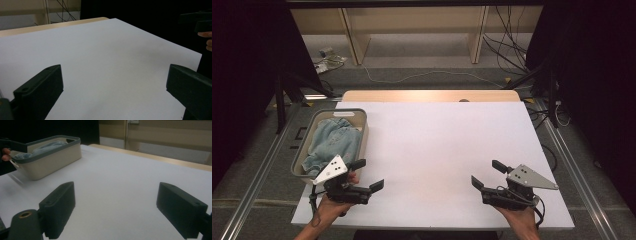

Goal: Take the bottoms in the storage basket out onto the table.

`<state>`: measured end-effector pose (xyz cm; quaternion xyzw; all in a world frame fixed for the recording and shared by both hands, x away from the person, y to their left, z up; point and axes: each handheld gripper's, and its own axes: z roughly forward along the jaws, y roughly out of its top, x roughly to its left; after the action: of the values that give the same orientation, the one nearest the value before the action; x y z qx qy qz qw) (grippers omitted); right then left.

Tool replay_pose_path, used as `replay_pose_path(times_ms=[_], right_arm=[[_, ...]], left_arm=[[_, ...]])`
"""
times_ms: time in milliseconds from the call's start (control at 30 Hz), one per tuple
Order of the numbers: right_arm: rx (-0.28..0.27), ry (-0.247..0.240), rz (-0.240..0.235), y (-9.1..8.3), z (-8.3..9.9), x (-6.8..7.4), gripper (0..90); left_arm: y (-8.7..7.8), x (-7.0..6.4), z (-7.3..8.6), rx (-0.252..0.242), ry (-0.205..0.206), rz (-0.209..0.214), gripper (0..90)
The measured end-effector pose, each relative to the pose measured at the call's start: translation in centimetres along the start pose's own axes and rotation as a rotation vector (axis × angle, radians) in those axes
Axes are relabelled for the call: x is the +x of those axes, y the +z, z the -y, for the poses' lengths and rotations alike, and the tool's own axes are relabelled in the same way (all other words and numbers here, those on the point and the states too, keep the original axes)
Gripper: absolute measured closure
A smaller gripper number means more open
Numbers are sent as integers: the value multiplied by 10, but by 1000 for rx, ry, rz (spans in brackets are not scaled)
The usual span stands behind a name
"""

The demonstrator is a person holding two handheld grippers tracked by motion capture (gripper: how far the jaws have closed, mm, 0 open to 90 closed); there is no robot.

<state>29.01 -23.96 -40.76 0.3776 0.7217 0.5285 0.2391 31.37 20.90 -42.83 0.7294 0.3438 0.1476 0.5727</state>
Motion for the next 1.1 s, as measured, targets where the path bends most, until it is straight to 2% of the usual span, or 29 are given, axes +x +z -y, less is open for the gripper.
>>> replay_pose_path(times_ms=[600, 800, 1100], right_arm=[[3, -5, -9, 2, 0, 2, 166], [3, -8, -13, 2, 0, 2, 166], [4, -13, -20, 4, 0, 4, 167]], left_arm=[[0, 2, -5, -18, -7, -16, 0], [2, 2, -7, -3, 29, -72, 0], [5, 4, -11, -1, 25, -109, 0]])
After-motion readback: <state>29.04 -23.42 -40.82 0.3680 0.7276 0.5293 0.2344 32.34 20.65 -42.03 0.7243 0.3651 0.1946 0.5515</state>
